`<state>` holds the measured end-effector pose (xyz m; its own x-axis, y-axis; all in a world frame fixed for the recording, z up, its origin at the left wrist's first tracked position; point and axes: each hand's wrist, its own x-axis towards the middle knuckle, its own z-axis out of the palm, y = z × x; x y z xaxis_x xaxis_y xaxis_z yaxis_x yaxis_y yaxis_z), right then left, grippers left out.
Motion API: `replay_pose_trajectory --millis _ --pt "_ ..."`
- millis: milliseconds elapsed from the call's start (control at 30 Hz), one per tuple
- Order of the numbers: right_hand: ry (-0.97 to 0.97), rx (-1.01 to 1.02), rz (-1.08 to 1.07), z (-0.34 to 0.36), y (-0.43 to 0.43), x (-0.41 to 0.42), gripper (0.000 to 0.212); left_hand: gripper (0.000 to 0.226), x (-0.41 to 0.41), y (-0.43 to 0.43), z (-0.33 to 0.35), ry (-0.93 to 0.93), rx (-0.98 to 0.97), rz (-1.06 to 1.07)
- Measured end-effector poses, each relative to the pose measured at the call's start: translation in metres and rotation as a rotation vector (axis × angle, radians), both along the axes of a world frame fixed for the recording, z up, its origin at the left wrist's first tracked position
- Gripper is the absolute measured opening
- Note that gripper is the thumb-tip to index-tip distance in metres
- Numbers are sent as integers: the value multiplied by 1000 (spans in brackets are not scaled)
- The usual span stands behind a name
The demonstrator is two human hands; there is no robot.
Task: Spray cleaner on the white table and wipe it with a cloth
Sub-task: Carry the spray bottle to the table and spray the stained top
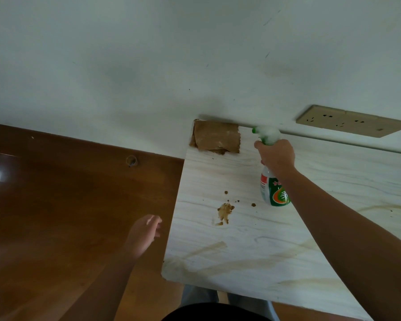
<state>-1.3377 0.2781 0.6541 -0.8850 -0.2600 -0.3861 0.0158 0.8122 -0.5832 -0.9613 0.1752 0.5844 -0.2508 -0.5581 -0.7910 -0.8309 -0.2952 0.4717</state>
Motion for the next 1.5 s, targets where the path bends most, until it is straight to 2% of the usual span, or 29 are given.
replay_pose_trajectory --millis 133,300,467,767,1033,1233,1367,1500 --pt "-71 -87 -83 -2 5 -2 35 17 -2 0 -2 -23 -11 -22" --pt "-129 -152 -22 1 -2 2 35 18 -4 -2 -3 -38 -9 -40" --pt "-75 -126 94 5 -20 8 28 18 -4 -1 -4 -41 -11 -34" --pt "-36 -145 138 4 -29 12 30 22 -2 -1 -2 -46 -8 -9" --pt "-9 55 177 -7 1 8 33 24 -8 3 -3 -69 -55 -79" --pt "-89 -105 146 -6 21 -7 23 19 -14 5 -2 -63 -48 -87" --pt "-150 -163 230 -6 27 -25 43 20 -19 7 -1 -71 -59 -116" --pt "-88 -171 288 0 23 -39 39 20 -22 9 -1 -84 -62 -129"
